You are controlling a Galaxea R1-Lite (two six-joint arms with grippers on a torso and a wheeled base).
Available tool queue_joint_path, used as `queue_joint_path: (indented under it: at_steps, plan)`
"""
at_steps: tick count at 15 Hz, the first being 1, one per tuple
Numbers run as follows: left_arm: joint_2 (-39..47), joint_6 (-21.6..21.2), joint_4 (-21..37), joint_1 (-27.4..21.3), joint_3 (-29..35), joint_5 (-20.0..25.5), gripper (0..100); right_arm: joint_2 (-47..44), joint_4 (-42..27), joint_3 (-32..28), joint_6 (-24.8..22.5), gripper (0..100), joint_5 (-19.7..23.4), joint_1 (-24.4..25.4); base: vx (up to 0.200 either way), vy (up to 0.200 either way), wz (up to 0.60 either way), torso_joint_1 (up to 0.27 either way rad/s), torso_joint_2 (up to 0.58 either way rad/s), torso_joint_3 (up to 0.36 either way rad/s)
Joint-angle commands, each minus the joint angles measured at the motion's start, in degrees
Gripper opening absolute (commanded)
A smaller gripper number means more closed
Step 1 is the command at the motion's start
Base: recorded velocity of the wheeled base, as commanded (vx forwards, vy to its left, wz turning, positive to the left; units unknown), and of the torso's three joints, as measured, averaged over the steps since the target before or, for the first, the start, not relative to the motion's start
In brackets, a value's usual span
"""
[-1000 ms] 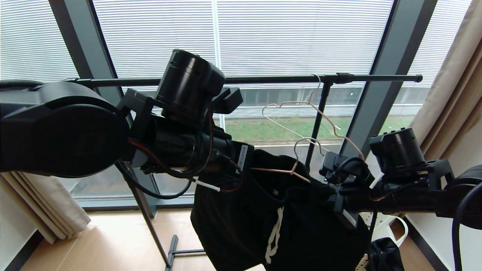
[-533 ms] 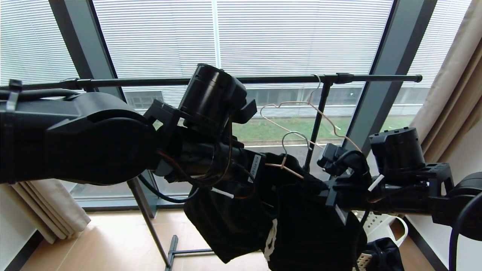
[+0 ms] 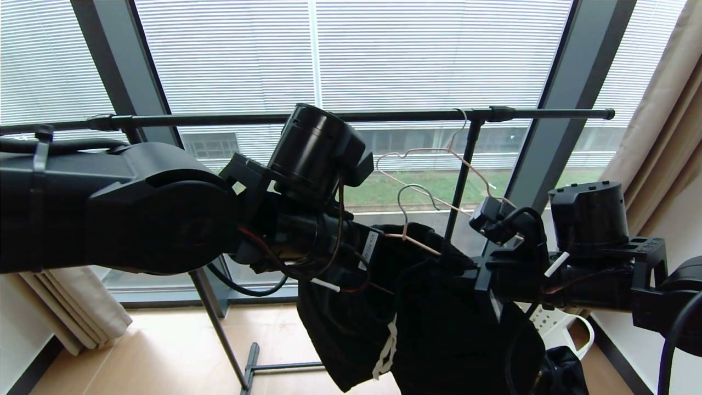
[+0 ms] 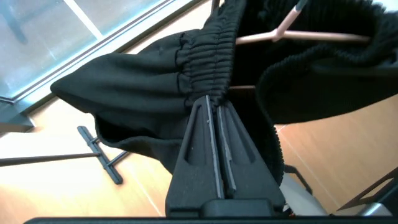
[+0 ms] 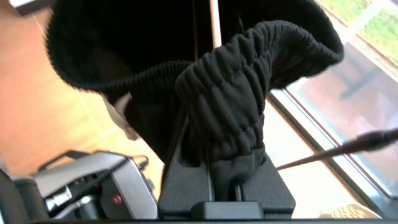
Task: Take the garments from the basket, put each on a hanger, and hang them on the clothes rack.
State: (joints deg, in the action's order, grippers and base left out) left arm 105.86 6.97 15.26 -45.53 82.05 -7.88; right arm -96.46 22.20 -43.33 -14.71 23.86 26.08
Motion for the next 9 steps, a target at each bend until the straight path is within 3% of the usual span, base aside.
queue_joint_path:
  at_steps: [1, 4, 9]
  plan:
    - [-0.9, -1.3, -0.1, -0.1, -1.6, 0.0, 0, 0.0, 1.1, 0.3, 0.7, 0, 0.8, 0.0, 0.0, 0.0, 0.0, 0.0, 0.0, 0.0]
    - [-1.2, -1.5, -0.2, -0.2, -2.0, 0.0, 0, 0.0, 3.6, 1.5, 1.9, 0, 3.6, 0.0, 0.0, 0.0, 0.0, 0.0, 0.0, 0.0]
    - [-1.0, -1.4, -0.3, -0.1, -1.7, -1.0, 0, -0.3, 13.7, 5.7, 5.1, 0, 9.5, 0.0, 0.0, 0.0, 0.0, 0.0, 0.0, 0.0]
